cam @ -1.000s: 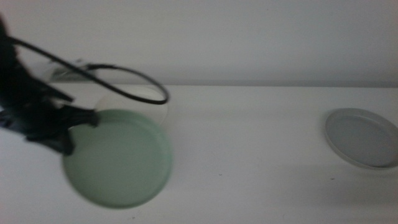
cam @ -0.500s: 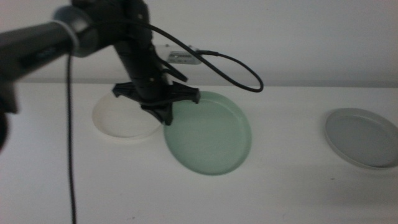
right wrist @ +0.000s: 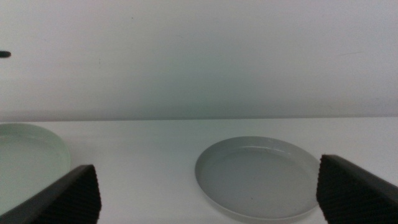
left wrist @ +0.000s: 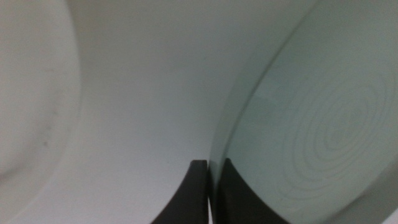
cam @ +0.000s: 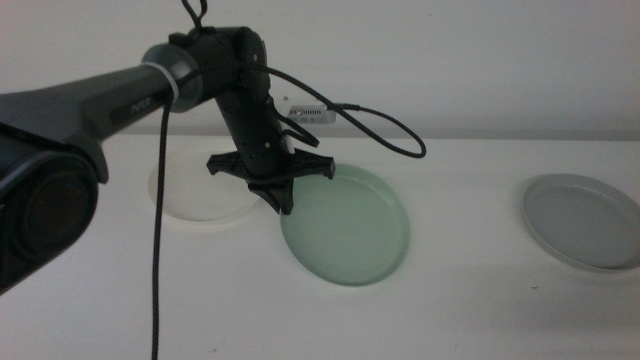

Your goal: Stack the three bowls on top of each other.

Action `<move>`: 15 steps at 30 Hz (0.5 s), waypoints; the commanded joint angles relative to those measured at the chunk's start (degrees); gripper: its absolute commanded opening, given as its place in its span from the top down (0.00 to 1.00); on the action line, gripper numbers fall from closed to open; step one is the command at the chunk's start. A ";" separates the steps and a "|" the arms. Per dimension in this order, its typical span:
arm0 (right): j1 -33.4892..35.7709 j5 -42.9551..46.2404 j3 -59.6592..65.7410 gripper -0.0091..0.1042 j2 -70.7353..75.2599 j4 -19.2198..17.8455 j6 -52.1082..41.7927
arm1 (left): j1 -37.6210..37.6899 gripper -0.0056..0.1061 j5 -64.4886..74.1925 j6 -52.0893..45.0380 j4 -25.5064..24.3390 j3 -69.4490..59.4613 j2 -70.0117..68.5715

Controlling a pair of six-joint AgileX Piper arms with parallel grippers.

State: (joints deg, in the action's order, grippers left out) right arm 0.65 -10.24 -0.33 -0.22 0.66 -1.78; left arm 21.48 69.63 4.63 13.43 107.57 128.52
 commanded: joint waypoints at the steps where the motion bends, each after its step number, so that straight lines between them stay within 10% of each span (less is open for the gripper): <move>1: -0.11 0.48 2.52 0.10 2.29 -0.16 -0.40 | 0.29 0.96 5.27 0.18 1.55 0.64 1.13; 11: -0.11 0.48 2.52 0.10 2.29 -0.16 -0.40 | 0.29 0.95 0.59 -0.66 1.69 0.66 3.61; 15: -0.11 0.48 2.52 0.10 2.29 -0.16 -0.40 | 0.29 0.77 0.23 -0.66 -0.25 0.66 3.50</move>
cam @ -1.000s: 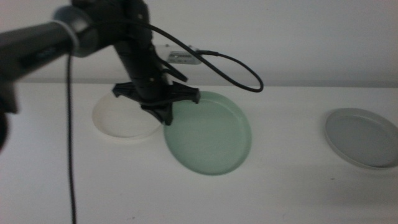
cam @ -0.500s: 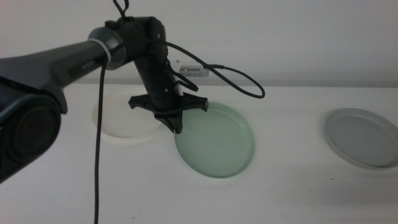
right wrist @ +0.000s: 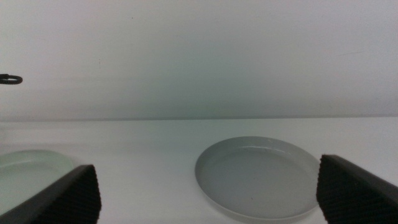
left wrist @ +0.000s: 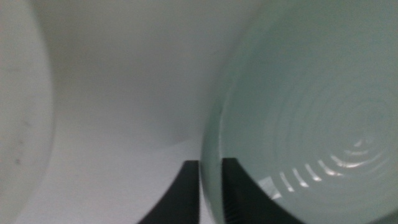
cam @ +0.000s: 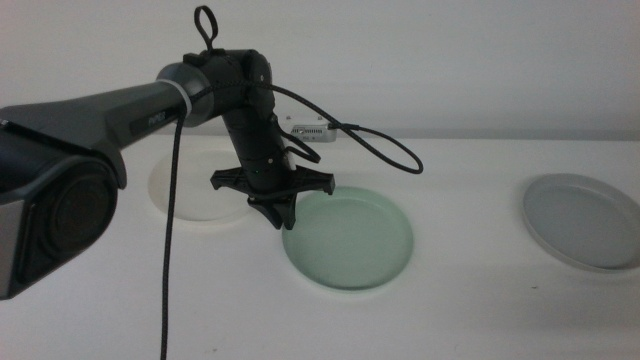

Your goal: Stack the three bowls on top of each other.

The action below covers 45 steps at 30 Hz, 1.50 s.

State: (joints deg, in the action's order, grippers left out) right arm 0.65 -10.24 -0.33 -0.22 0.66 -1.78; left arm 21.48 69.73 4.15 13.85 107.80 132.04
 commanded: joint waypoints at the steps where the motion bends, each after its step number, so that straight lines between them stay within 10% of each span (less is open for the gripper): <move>1: -0.11 0.48 2.52 0.10 2.29 -0.16 -0.40 | 0.29 0.69 0.51 -0.19 -1.26 0.54 -0.01; 9: -0.11 0.48 2.52 0.10 2.29 -0.16 -0.40 | 0.29 0.11 5.47 1.58 -9.64 4.17 -7.21; 17: -0.11 0.48 2.52 0.10 2.29 -0.16 -0.40 | -3.36 0.11 5.30 6.99 -28.32 3.55 -19.99; 27: -0.11 0.48 2.52 0.10 2.29 -0.16 -0.40 | -20.48 0.11 -3.09 -7.38 -11.49 6.40 -8.43; 45: -0.11 0.48 2.52 0.10 2.29 -0.16 -0.40 | -22.70 0.12 1.25 -9.08 -10.23 10.22 5.59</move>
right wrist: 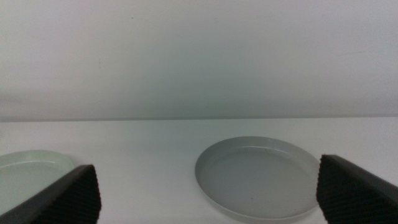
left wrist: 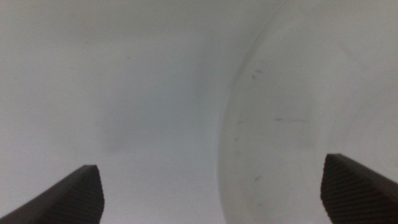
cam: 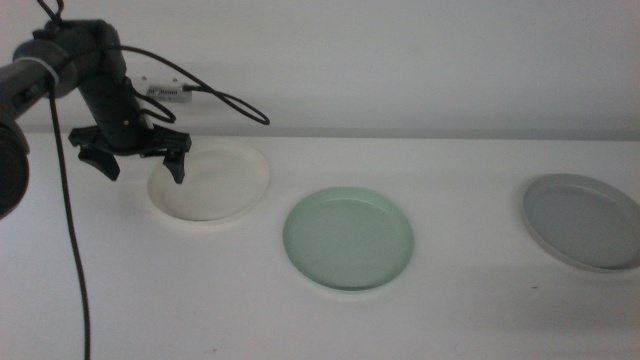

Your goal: Stack the three bowls on top of each other.

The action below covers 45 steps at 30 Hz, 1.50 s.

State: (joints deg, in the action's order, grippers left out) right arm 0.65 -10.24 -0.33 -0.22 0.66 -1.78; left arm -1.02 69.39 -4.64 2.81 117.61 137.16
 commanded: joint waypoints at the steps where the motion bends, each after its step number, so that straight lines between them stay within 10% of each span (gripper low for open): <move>1: -0.11 0.48 2.52 0.10 2.29 -0.16 -0.40 | -0.20 0.14 1.73 -0.58 1.14 0.40 0.72; 7: -0.11 0.48 2.52 0.10 2.29 -0.16 -0.40 | -0.20 0.37 2.59 -2.84 4.25 0.29 2.67; 13: -0.11 0.48 2.52 0.10 2.29 -0.16 -0.40 | -0.71 0.97 5.88 -2.00 4.05 0.49 1.50; 28: -0.11 0.48 2.52 0.10 2.29 -0.16 -0.40 | 12.91 0.96 2.95 13.10 0.66 -20.52 -31.56; 45: -0.11 0.48 2.52 0.10 2.29 -0.16 -0.40 | 27.89 0.96 -5.47 19.59 4.53 -21.40 -22.37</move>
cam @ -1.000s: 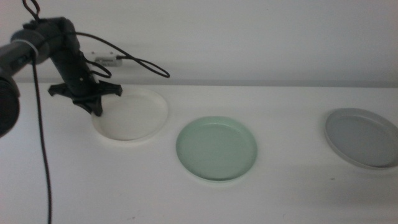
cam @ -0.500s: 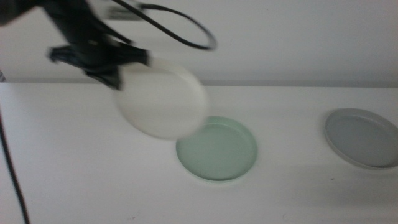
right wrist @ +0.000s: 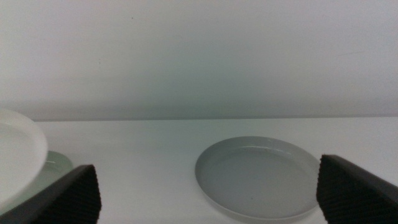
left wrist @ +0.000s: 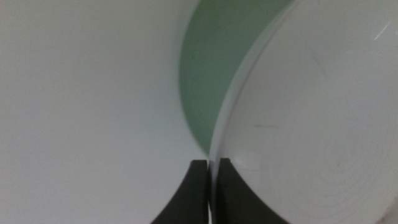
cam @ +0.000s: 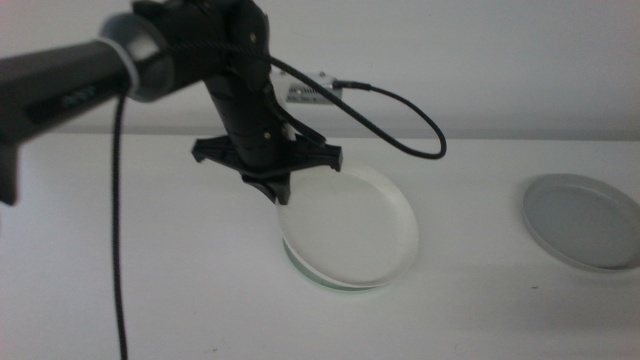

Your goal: Stack the three bowls on top of each other.

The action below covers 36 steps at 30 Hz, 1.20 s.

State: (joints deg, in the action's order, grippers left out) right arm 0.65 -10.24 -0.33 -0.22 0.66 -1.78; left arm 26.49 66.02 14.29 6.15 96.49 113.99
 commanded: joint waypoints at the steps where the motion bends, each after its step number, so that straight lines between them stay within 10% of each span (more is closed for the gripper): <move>1: -0.11 0.48 2.52 0.10 2.29 -0.16 -0.40 | 0.38 0.96 -2.40 0.55 1.50 -0.27 1.44; 36: -0.11 0.48 2.52 0.10 2.29 -0.16 -0.40 | -1.41 0.85 -7.61 -3.56 2.79 -0.05 7.81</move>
State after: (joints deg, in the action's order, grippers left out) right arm 0.65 -10.24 -0.33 -0.22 0.66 -1.78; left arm 25.21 58.65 10.97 8.86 96.41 121.42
